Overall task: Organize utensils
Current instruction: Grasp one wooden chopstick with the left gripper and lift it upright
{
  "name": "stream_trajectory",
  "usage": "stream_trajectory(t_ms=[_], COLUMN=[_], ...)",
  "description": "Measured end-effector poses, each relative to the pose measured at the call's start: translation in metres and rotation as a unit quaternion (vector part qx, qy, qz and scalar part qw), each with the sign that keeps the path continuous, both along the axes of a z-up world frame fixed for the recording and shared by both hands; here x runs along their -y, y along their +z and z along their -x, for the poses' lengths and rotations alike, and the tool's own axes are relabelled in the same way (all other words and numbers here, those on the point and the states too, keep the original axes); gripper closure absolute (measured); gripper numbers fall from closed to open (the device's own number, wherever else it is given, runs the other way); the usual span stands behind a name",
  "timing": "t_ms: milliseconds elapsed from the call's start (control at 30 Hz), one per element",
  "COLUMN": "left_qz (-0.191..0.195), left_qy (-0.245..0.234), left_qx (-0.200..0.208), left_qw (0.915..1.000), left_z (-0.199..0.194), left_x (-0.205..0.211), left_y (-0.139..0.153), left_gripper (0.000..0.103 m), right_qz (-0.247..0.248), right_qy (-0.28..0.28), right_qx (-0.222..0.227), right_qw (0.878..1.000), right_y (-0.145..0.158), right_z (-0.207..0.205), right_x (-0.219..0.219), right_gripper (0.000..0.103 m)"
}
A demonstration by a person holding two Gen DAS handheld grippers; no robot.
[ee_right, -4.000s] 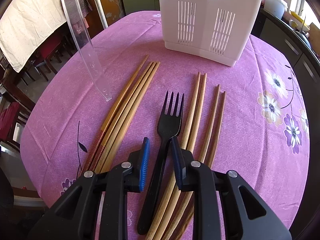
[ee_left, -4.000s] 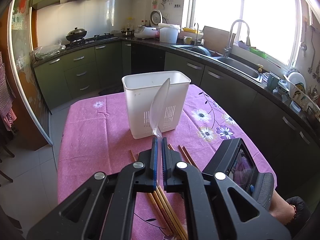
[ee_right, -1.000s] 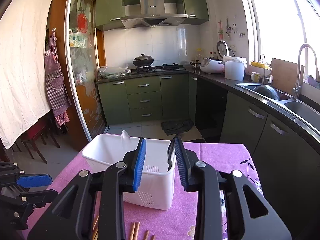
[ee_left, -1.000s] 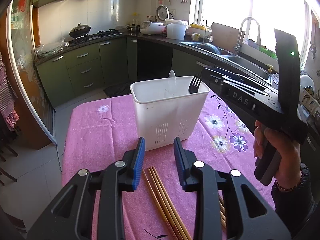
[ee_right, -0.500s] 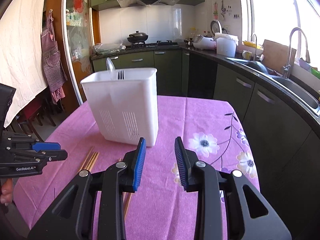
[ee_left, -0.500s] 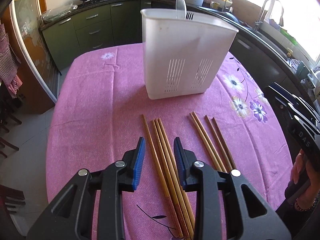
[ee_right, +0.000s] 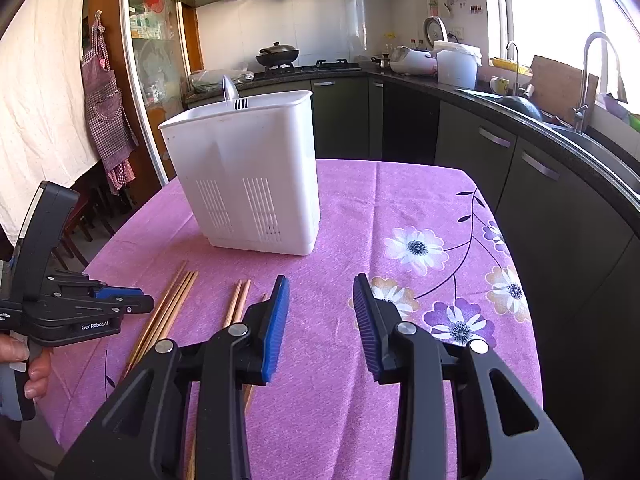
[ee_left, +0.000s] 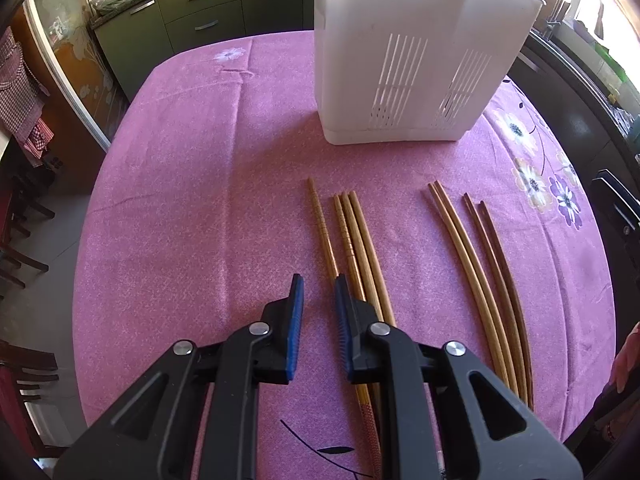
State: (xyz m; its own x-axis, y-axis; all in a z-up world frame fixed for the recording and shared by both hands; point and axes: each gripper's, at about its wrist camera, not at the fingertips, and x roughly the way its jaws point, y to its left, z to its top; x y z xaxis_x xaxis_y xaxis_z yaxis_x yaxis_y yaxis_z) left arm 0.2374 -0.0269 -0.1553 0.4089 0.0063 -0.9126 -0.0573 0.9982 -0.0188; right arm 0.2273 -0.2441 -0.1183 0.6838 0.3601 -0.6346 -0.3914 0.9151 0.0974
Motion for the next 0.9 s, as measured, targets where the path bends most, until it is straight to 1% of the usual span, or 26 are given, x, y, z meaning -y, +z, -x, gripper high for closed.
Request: stream_trajectory(t_ms=[233,433,567,600,667,800,900], left_qz=[-0.003,0.019,0.012,0.008,-0.003,0.008,0.008], left_qy=[0.007,0.002,0.003,0.002,0.001,0.001,0.001], left_qx=[-0.007,-0.019,-0.021,-0.021,-0.02,-0.017,-0.001], left_qw=[0.9999,0.9996,0.9997,0.9997,0.9998,0.9998,1.0], left_z=[-0.006,-0.011,-0.014,-0.014,-0.014,-0.012,-0.007], left_x=[0.0,0.003,0.005,0.005,0.006,0.003,0.001], left_y=[-0.001,-0.006,-0.007,-0.007,-0.007,-0.006,0.001], left_gripper=[0.088,0.088,0.088,0.089,0.094,0.096,0.096], right_qz=[-0.002,-0.005,-0.005,-0.006,-0.006,-0.003,-0.001], right_qy=[-0.001,0.0,0.0,0.0,0.0,0.001,0.002], right_qx=[-0.003,-0.008,-0.011,-0.012,-0.012,-0.015,-0.019], right_qw=[1.0,1.0,1.0,1.0,1.0,1.0,1.0], right_y=[0.001,-0.002,-0.003,-0.003,-0.003,-0.003,-0.003], right_z=[-0.002,-0.002,-0.003,-0.004,-0.004,-0.003,-0.005], right_x=[0.002,0.002,0.004,0.004,0.005,0.004,0.003], right_gripper=[0.069,0.069,0.069,0.069,0.069,0.069,0.069])
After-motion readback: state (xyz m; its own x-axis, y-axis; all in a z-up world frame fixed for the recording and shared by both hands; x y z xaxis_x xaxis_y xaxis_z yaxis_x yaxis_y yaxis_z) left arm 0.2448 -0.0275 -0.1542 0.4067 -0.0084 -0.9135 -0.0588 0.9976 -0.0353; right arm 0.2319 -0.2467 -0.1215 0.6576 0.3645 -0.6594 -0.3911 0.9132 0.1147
